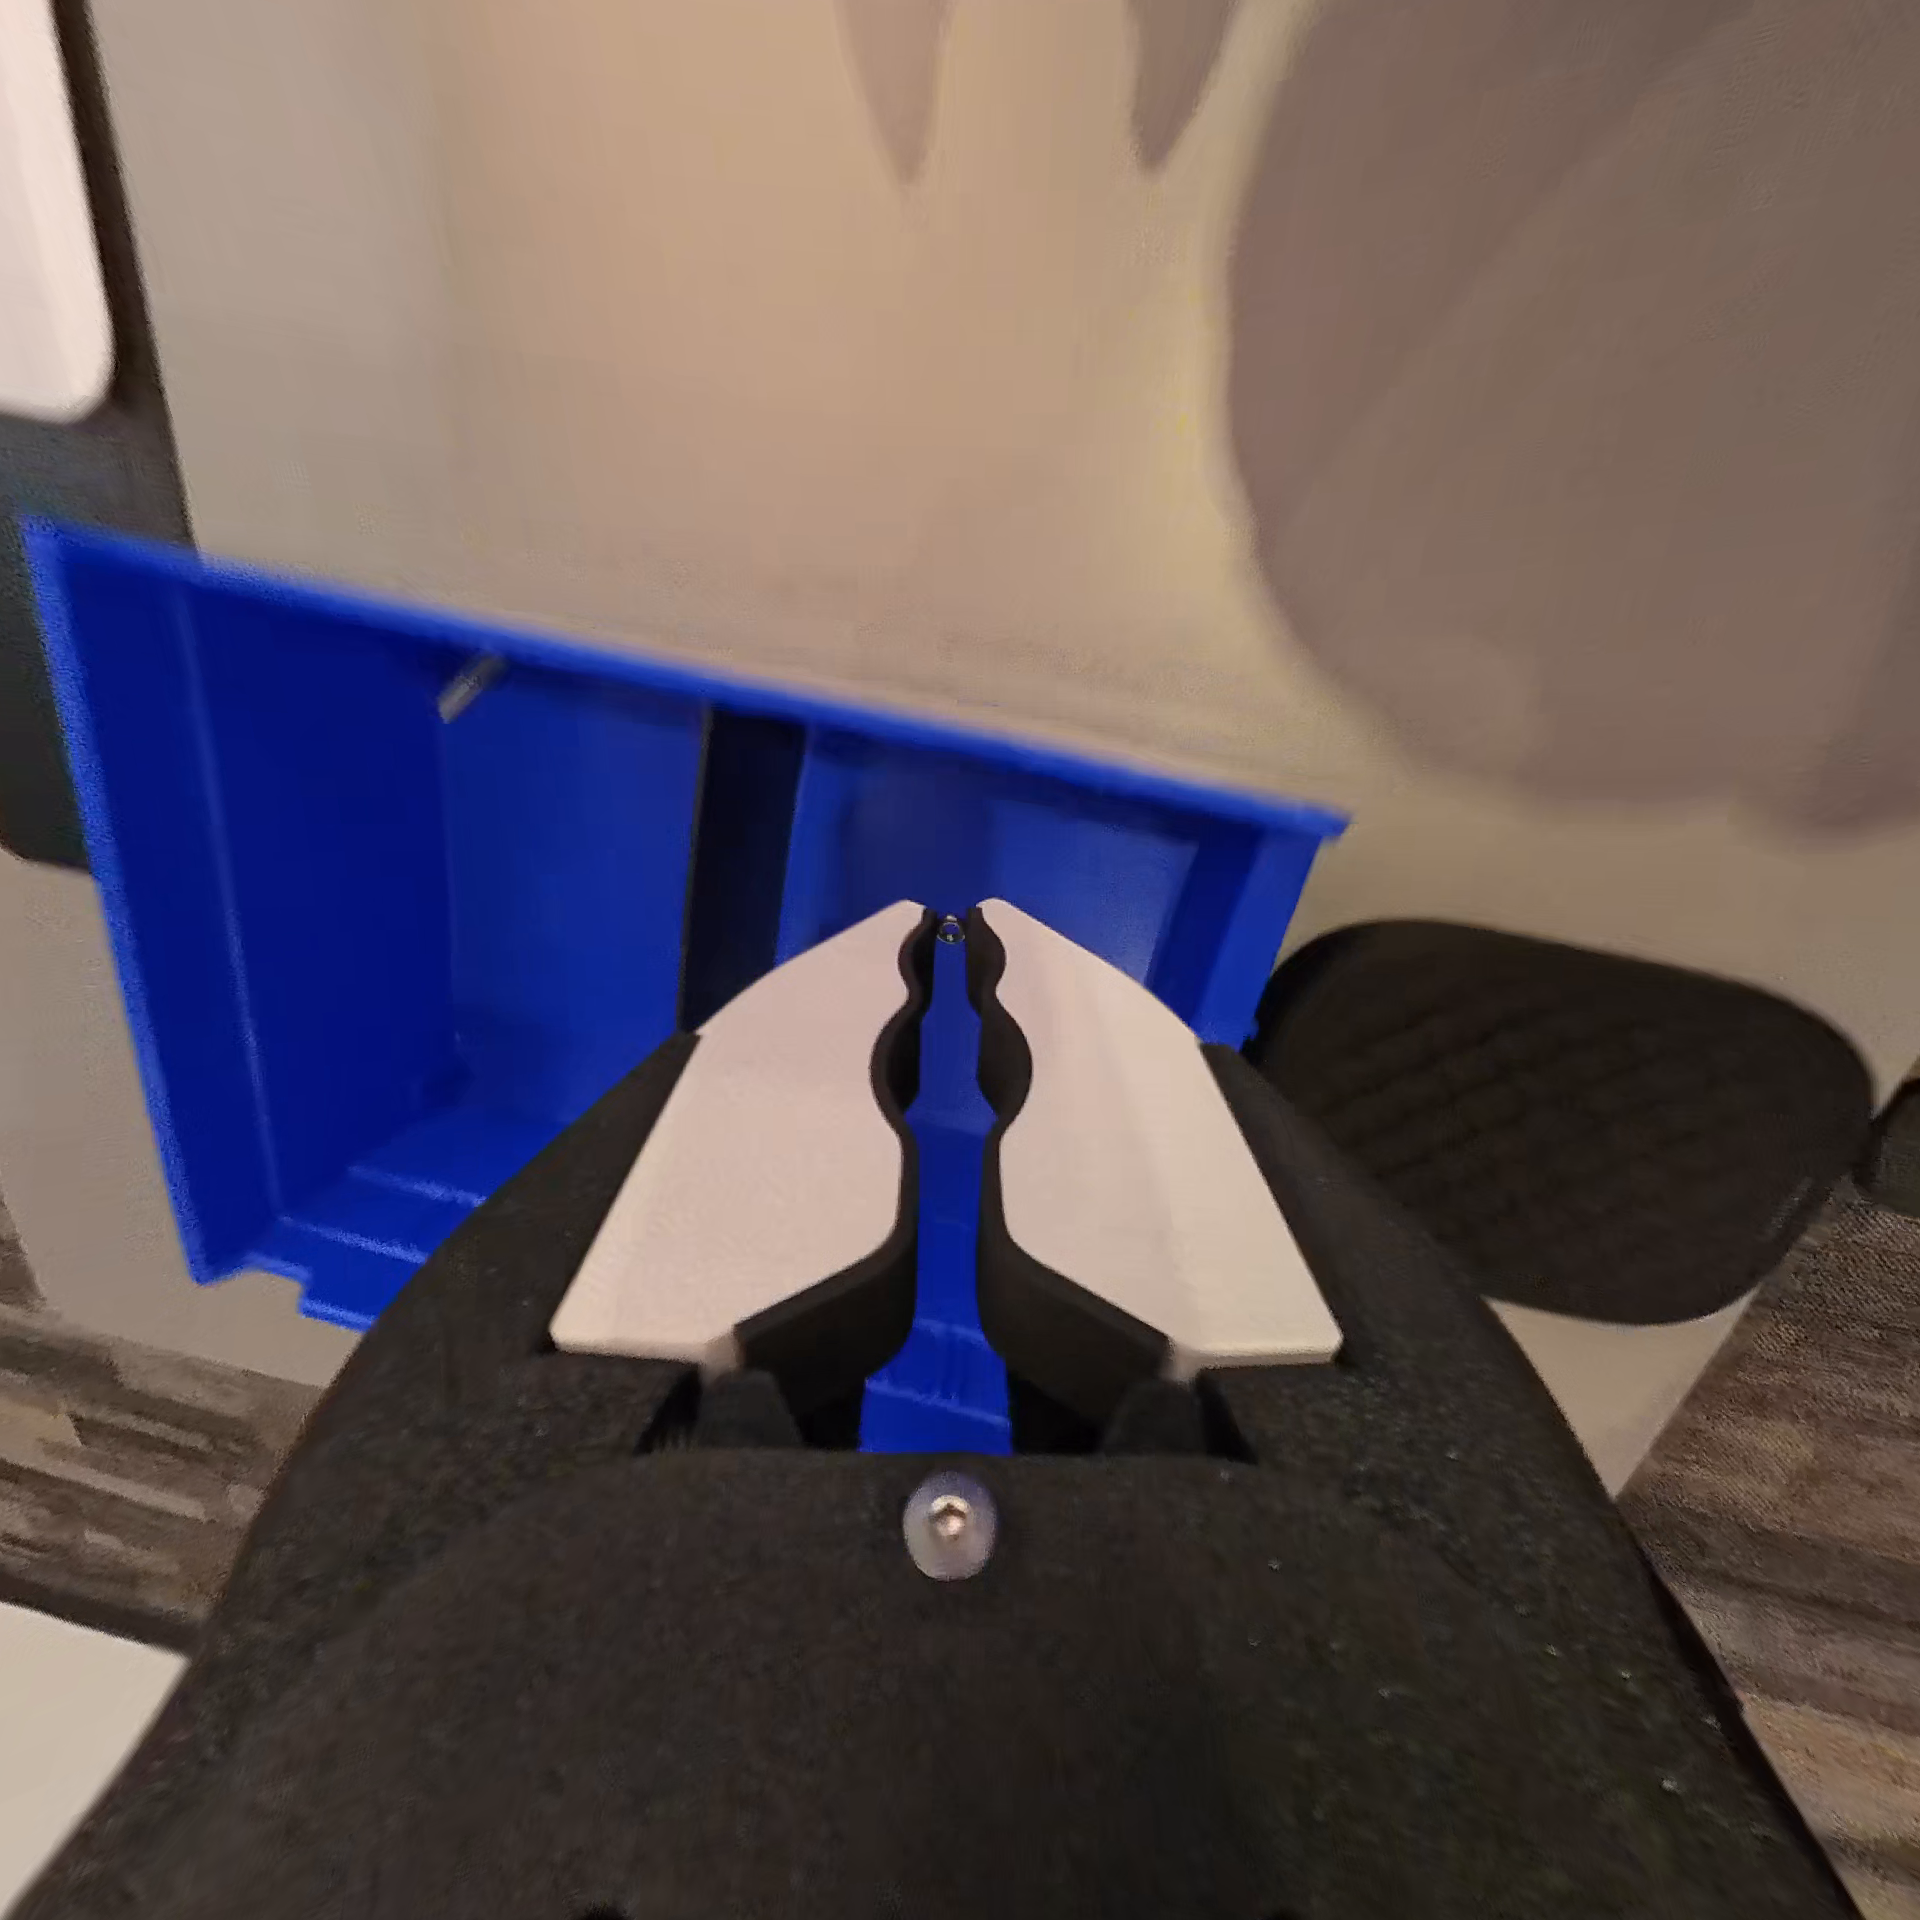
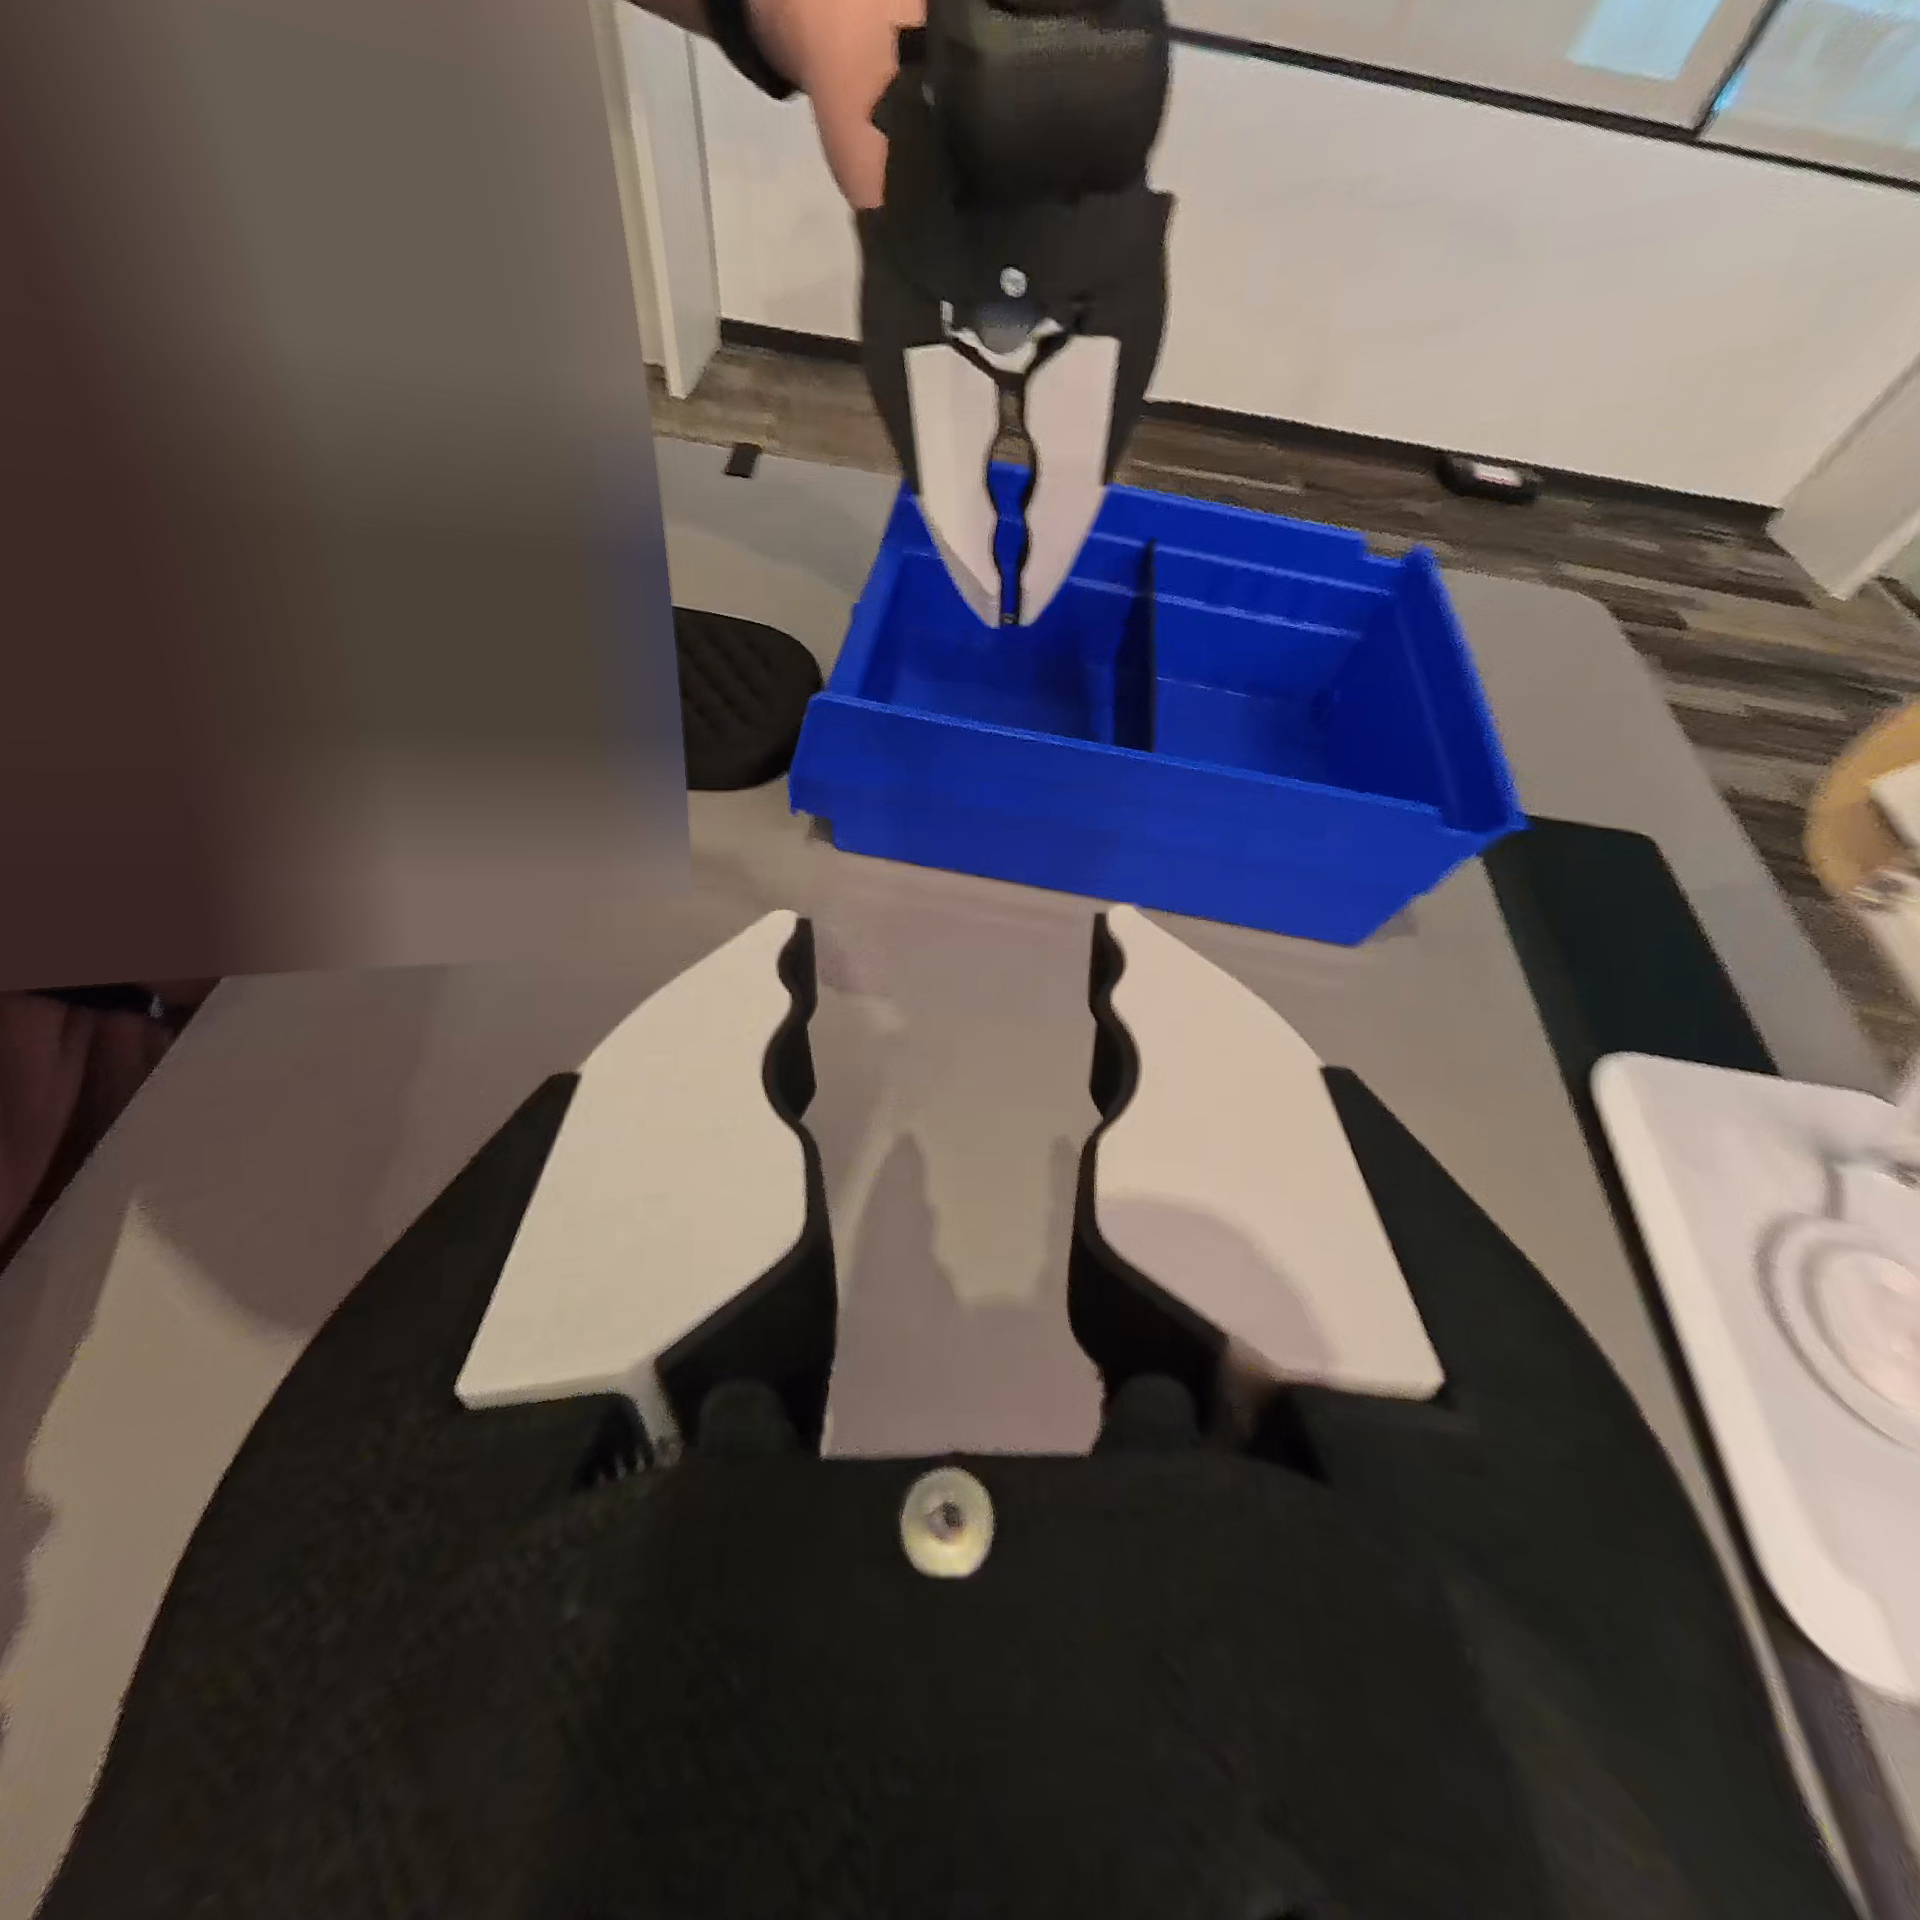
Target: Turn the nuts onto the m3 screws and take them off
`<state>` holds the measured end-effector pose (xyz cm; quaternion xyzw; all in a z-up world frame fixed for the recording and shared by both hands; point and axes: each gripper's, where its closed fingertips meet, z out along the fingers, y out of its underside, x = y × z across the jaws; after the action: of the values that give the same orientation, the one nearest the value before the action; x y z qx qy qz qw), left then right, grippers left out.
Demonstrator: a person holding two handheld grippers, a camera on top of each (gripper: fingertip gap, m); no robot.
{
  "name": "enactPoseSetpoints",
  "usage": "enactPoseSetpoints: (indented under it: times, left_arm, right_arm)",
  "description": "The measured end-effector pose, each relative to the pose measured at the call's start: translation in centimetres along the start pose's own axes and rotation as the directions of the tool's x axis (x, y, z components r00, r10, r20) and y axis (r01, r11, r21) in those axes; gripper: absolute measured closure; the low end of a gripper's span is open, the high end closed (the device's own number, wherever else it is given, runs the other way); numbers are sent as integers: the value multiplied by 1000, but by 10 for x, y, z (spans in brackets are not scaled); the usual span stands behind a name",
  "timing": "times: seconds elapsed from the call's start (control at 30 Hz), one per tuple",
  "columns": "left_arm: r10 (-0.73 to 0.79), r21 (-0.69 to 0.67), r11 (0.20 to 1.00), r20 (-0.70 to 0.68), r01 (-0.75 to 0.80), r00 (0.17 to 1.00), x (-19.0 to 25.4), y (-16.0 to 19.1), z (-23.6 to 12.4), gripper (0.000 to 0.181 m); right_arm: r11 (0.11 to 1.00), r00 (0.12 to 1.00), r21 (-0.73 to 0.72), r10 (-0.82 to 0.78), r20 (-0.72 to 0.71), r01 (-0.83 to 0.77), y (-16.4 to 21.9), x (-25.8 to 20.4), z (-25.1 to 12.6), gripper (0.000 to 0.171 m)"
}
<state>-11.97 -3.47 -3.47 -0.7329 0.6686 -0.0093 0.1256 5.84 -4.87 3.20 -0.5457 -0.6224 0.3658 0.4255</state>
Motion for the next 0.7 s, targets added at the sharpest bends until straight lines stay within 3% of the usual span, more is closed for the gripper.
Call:
enactPoseSetpoints:
  times: [0.13, 0.33, 0.5, 0.7]
  left_arm:
    - [52, 64, 997, -54, -48, 997, 15, -81, 5, 176]
    - [140, 74, 989, -113, -132, 984, 35, -173, 71, 176]
    - [149, 60, 988, -165, -141, 975, 42, -216, 124, 176]
    - [174, 7, 985, -171, -175, 970, 44, -233, 157, 176]
  right_arm:
    - [991, 992, -126, -50, -120, 35, 0, 8, -52, 121]
    - [942, 978, -337, -75, -195, 5, 27, -7, -119, 120]
    - [913, 976, -404, -32, -217, -60, 48, -11, -144, 120]
    - [905, 986, -424, -43, -160, -29, 58, -18, -149, 120]
